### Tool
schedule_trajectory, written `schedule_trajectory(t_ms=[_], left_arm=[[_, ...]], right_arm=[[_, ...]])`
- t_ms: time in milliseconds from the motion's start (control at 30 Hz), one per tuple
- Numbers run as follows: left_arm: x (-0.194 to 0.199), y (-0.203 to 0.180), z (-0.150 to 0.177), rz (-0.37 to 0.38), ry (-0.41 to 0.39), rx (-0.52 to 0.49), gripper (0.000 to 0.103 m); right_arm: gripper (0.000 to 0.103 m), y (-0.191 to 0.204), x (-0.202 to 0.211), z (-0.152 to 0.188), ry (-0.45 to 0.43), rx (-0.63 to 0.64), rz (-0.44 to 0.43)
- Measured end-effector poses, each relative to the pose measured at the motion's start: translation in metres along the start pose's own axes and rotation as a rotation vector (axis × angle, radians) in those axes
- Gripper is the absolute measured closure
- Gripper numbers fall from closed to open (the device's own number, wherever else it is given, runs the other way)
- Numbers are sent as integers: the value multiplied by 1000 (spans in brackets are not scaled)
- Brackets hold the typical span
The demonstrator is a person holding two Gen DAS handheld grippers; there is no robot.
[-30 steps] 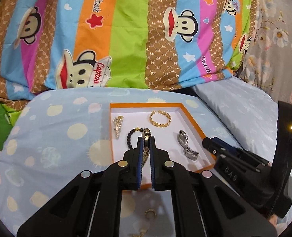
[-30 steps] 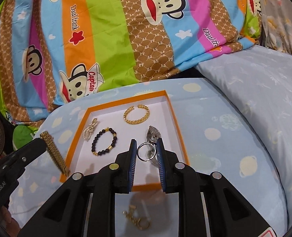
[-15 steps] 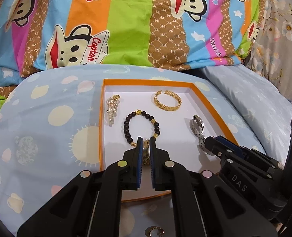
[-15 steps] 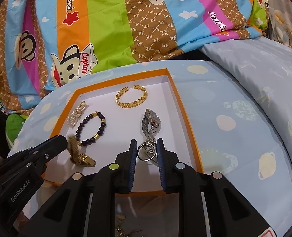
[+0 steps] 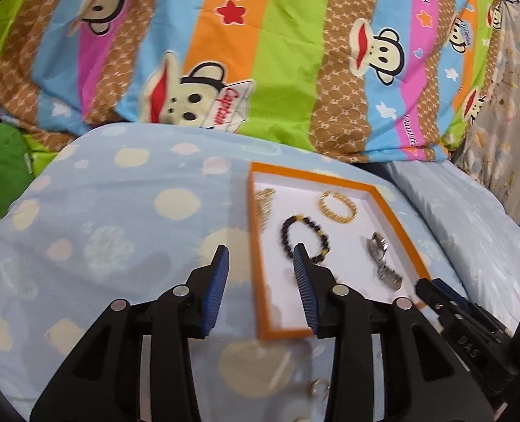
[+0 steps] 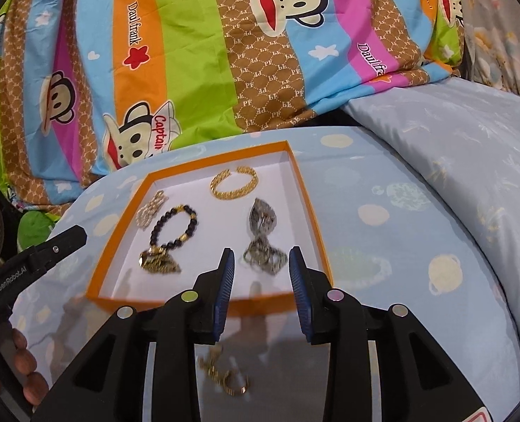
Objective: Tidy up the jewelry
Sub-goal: 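Lower the gold watch and silver ring into the box and open both tools, then grasp a small gold earring with the right tool while the left tool moves toward a gold hoop earring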
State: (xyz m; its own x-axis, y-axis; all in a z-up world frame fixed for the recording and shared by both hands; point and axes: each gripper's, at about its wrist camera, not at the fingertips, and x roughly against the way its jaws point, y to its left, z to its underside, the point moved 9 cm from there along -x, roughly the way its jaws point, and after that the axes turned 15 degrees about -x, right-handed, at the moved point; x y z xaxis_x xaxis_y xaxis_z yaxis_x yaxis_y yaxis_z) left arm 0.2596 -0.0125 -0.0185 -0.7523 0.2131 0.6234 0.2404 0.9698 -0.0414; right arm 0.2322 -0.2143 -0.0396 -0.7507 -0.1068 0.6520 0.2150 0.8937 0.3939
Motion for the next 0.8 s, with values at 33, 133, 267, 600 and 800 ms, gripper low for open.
schedule_trajectory(t_ms=[33,133,267,600,800], left_arm=[[3,3,5,-6,5,-2,66],[14,8,25,-12,26,-18,66],[27,6,44,4,42,-42,66],[27,-6,59,18,78,-88,66],[25,-7,60,29,87,-87,66]], right_arm=[[71,-1,5,5,8,-1,-6],[71,-1,13,21,33,7,-15],[71,8,18,39,54,60,-12],[71,26,9,57,114,171,-1],[75,29,0,63,167,183,-3]])
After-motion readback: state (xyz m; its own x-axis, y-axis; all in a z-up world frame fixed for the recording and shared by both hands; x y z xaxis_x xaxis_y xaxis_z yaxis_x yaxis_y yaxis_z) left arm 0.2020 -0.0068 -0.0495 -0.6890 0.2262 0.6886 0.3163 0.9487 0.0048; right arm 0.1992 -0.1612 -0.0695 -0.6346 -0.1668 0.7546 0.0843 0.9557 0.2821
